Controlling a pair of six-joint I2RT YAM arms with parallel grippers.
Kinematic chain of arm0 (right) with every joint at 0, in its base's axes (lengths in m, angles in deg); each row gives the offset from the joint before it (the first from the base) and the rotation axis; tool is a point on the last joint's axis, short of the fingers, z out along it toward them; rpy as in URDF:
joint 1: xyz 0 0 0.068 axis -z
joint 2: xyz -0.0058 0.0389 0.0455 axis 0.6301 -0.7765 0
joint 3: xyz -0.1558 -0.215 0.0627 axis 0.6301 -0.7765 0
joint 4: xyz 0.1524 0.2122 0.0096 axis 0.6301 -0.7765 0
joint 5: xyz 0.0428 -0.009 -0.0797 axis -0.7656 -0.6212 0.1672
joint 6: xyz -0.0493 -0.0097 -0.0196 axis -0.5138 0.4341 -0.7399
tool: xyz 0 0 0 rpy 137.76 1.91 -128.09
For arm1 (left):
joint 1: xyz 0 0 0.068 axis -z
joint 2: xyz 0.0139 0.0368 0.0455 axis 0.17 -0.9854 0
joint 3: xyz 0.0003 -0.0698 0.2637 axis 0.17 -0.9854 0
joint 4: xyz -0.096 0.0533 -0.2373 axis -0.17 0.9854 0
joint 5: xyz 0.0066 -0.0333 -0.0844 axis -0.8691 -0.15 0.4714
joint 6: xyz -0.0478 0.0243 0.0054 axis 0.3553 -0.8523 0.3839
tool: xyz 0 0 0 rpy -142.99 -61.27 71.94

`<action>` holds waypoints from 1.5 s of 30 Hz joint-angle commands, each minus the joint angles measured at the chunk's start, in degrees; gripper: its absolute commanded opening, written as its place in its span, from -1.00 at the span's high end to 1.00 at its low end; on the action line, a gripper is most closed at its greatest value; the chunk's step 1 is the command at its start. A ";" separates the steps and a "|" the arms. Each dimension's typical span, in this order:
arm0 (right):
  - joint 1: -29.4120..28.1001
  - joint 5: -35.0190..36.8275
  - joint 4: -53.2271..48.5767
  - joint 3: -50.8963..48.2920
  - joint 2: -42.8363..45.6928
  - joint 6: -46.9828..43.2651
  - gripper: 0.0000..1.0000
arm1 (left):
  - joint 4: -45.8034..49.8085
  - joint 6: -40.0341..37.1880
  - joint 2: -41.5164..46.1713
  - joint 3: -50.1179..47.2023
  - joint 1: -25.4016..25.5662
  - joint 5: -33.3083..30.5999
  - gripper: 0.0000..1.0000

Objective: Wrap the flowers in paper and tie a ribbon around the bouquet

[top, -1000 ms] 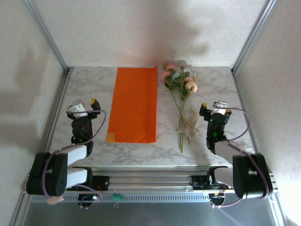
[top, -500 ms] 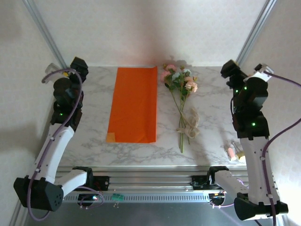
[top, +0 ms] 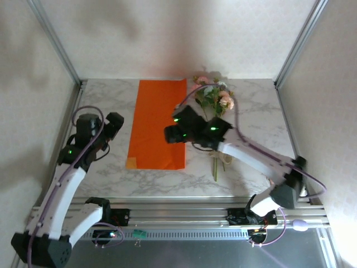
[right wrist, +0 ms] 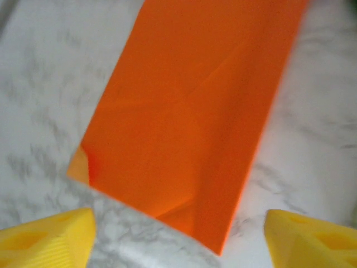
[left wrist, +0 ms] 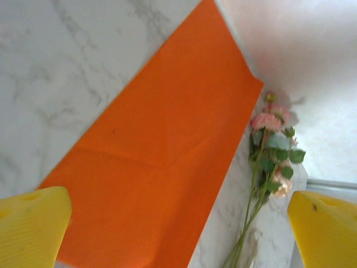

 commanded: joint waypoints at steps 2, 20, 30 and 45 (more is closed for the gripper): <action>-3.68 -9.58 3.11 3.95 -10.44 -0.79 -0.43 | 9.42 3.08 9.70 -3.38 0.29 1.33 -0.84; -7.55 -16.82 8.00 24.08 -42.27 2.15 -0.01 | 16.31 7.81 25.12 -10.36 0.29 4.66 -0.34; -7.54 -18.45 8.52 29.46 -48.05 3.47 0.27 | 17.28 9.01 26.37 -11.51 0.22 7.52 -0.27; -7.57 -16.91 7.87 31.89 -47.64 2.93 1.00 | 15.64 8.72 26.19 -12.74 0.22 8.73 -0.09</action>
